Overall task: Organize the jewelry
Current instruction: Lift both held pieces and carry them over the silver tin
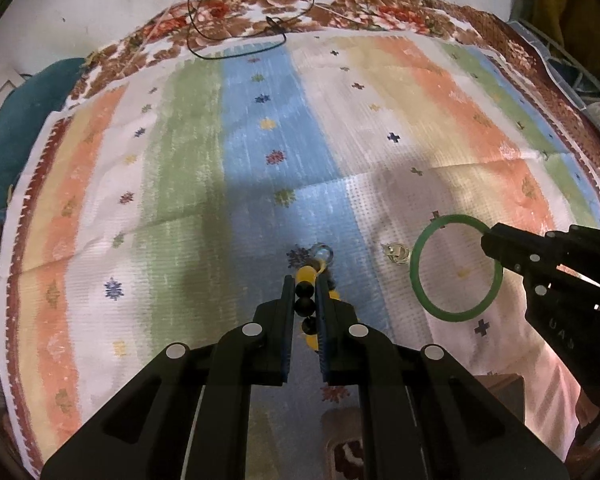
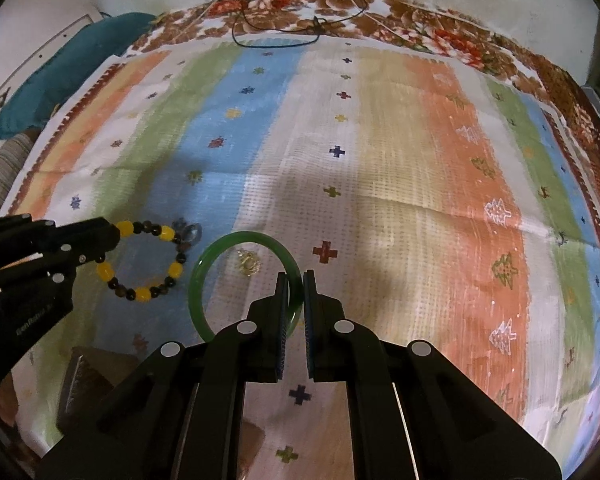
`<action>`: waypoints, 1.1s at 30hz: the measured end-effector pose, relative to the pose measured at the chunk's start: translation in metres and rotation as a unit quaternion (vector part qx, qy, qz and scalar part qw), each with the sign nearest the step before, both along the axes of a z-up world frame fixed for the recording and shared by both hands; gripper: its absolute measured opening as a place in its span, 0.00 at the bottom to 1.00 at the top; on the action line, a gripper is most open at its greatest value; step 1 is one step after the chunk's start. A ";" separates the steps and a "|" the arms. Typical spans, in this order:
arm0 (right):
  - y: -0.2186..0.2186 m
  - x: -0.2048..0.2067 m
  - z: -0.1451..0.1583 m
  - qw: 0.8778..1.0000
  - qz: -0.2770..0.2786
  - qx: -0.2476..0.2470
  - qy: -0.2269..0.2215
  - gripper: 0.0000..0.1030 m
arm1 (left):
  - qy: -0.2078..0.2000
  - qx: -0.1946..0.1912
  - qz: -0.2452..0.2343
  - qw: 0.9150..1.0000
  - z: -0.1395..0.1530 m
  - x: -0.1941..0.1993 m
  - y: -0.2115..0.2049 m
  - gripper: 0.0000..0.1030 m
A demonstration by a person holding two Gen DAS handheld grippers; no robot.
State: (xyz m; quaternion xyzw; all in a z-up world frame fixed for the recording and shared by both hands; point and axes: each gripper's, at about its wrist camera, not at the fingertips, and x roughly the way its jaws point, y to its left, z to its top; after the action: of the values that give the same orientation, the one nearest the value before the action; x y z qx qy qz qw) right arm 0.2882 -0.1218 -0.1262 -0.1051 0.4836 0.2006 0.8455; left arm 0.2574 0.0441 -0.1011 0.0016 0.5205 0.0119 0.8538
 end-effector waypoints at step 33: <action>-0.017 -0.052 0.036 0.999 0.001 0.017 -0.038 0.08 | -0.046 -0.020 0.002 0.999 0.054 -0.051 -0.012 0.09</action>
State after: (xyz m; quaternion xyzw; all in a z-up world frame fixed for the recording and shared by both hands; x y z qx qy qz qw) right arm 0.2361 -0.1391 -0.0898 -0.0986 0.4473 0.2058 0.8648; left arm 0.2061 0.0320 -0.0470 -0.0175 0.4806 0.0031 0.8768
